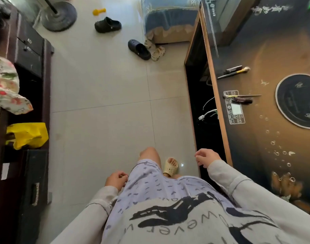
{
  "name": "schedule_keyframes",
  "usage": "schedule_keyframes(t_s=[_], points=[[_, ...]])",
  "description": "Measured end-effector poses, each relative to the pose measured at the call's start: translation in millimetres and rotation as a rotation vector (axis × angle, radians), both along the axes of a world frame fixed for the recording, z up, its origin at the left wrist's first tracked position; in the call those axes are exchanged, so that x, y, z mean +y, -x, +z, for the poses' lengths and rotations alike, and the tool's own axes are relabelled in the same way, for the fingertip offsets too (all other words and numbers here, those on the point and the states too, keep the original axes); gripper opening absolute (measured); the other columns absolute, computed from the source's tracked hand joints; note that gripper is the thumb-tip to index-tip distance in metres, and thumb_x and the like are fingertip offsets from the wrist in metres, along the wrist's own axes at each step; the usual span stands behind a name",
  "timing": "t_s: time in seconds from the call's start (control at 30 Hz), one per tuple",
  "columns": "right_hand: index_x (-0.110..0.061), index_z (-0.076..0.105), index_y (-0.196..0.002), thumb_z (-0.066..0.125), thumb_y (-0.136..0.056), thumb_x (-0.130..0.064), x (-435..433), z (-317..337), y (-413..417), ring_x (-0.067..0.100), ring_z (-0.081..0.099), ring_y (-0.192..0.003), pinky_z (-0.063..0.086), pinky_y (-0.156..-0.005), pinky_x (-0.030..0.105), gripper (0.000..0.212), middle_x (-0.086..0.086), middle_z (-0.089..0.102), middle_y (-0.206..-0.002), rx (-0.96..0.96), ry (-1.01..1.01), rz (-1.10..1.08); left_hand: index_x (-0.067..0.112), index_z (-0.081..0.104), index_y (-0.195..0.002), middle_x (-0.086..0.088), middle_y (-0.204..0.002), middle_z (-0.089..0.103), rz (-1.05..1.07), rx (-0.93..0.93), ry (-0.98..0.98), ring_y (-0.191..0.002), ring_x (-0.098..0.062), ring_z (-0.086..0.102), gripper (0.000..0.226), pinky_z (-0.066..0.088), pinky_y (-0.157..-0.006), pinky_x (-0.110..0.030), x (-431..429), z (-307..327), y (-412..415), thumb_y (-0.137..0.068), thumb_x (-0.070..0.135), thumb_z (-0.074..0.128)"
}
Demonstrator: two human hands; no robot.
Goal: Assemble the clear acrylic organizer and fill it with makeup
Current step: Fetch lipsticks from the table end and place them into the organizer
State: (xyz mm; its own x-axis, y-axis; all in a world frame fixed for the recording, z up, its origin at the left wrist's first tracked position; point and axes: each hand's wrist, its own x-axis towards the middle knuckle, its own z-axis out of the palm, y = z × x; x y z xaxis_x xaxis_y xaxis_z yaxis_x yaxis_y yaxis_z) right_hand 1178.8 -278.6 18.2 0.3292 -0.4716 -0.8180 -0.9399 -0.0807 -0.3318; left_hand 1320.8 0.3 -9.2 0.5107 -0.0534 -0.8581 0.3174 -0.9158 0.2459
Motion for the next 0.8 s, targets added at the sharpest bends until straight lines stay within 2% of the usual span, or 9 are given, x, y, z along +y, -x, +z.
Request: schedule_keyframes(t_s=[0.07, 0.17, 0.3, 0.4, 0.47, 0.57, 0.63, 0.73, 0.8], points=[[0.003, 0.062, -0.109, 0.049, -0.09, -0.005, -10.8, 0.0, -11.4, 0.019, 0.055, -0.079, 0.037, -0.055, 0.014, 0.024, 0.019, 0.065, -0.096, 0.004, 0.003, -0.017, 0.009, 0.061, -0.079, -0.011, -0.076, 0.059, -0.038, -0.004, 0.002, -0.058, -0.02, 0.049, 0.015, 0.039, -0.066, -0.023, -19.8, -0.6, -27.2, -0.085, 0.001, 0.05], [0.002, 0.062, -0.108, 0.049, -0.089, -0.005, -27.4, -4.8, -27.9, 0.019, 0.055, -0.078, 0.039, -0.056, 0.018, 0.024, 0.011, 0.059, -0.088, 0.021, -0.004, -0.094, 0.009, 0.058, -0.083, -0.007, -0.07, 0.058, -0.102, 0.0, 0.02, -0.054, -0.012, 0.048, 0.013, 0.036, -0.05, -0.022, -56.4, -1.5, -73.2, -0.086, 0.0, 0.049], [0.001, 0.064, -0.102, 0.05, -0.088, -0.004, -40.0, -12.5, -48.3, 0.02, 0.055, -0.075, 0.039, -0.056, 0.017, 0.021, 0.009, 0.058, -0.086, 0.058, -0.018, -0.244, 0.01, 0.059, -0.082, -0.012, -0.082, 0.058, -0.29, 0.008, 0.052, -0.057, -0.016, 0.05, 0.016, 0.037, -0.052, -0.022, -113.9, -1.3, -136.8, -0.085, -0.001, 0.048], [-0.008, 0.061, -0.077, 0.05, -0.088, -0.003, -40.9, -17.4, -58.0, 0.017, 0.054, -0.058, 0.037, -0.047, 0.01, 0.017, 0.009, 0.059, -0.076, 0.1, -0.015, -0.412, 0.007, 0.064, -0.095, -0.01, -0.086, 0.06, -0.457, -0.01, 0.07, -0.074, -0.021, 0.054, 0.019, 0.04, -0.064, -0.023, -163.3, 4.3, -185.1, -0.085, 0.002, 0.049], [-0.013, 0.054, -0.065, 0.05, -0.087, -0.002, -37.2, -20.2, -61.4, 0.016, 0.052, -0.054, 0.041, -0.048, 0.009, 0.025, 0.01, 0.059, -0.074, 0.129, -0.028, -0.504, 0.009, 0.062, -0.094, -0.009, -0.085, 0.058, -0.58, -0.012, 0.095, -0.066, -0.02, 0.055, 0.018, 0.04, -0.053, -0.02, -201.1, 12.4, -211.6, -0.086, 0.002, 0.048], [-0.006, 0.064, -0.077, 0.052, -0.087, -0.004, -27.7, -18.9, -68.2, 0.028, 0.06, -0.082, 0.046, -0.077, 0.029, 0.016, 0.014, 0.063, -0.09, 0.175, -0.038, -0.615, 0.012, 0.054, -0.086, -0.004, -0.069, 0.054, -0.728, -0.029, 0.143, -0.04, -0.002, 0.052, 0.015, 0.034, -0.037, -0.009, -254.5, 21.8, -242.9, -0.087, 0.0, 0.046], [0.0, 0.068, -0.098, 0.054, -0.088, -0.009, -24.9, -17.0, -71.1, 0.03, 0.06, -0.103, 0.044, -0.088, 0.03, 0.019, 0.016, 0.067, -0.106, 0.187, -0.026, -0.701, 0.012, 0.055, -0.089, -0.001, -0.065, 0.051, -0.83, -0.034, 0.151, -0.04, -0.002, 0.051, 0.017, 0.032, -0.036, -0.007, -286.7, 25.5, -255.5, -0.088, -0.001, 0.045], [-0.001, 0.067, -0.105, 0.055, -0.088, -0.01, -23.6, -18.4, -74.6, 0.03, 0.06, -0.107, 0.045, -0.091, 0.029, 0.022, 0.016, 0.067, -0.113, 0.174, -0.033, -0.803, 0.012, 0.055, -0.088, 0.001, -0.062, 0.05, -0.897, -0.036, 0.158, -0.031, 0.004, 0.05, 0.017, 0.031, -0.034, -0.006, -323.1, 27.2, -265.8, -0.088, -0.002, 0.045], [-0.001, 0.067, -0.102, 0.054, -0.088, -0.008, -28.0, -22.1, -76.6, 0.023, 0.065, -0.09, 0.048, -0.077, 0.026, 0.02, 0.017, 0.068, -0.107, 0.163, -0.06, -0.869, 0.013, 0.054, -0.087, 0.002, -0.062, 0.05, -0.964, -0.021, 0.132, -0.036, 0.001, 0.051, 0.016, 0.034, -0.039, -0.01, -341.3, 25.7, -264.4, -0.088, 0.0, 0.045]])
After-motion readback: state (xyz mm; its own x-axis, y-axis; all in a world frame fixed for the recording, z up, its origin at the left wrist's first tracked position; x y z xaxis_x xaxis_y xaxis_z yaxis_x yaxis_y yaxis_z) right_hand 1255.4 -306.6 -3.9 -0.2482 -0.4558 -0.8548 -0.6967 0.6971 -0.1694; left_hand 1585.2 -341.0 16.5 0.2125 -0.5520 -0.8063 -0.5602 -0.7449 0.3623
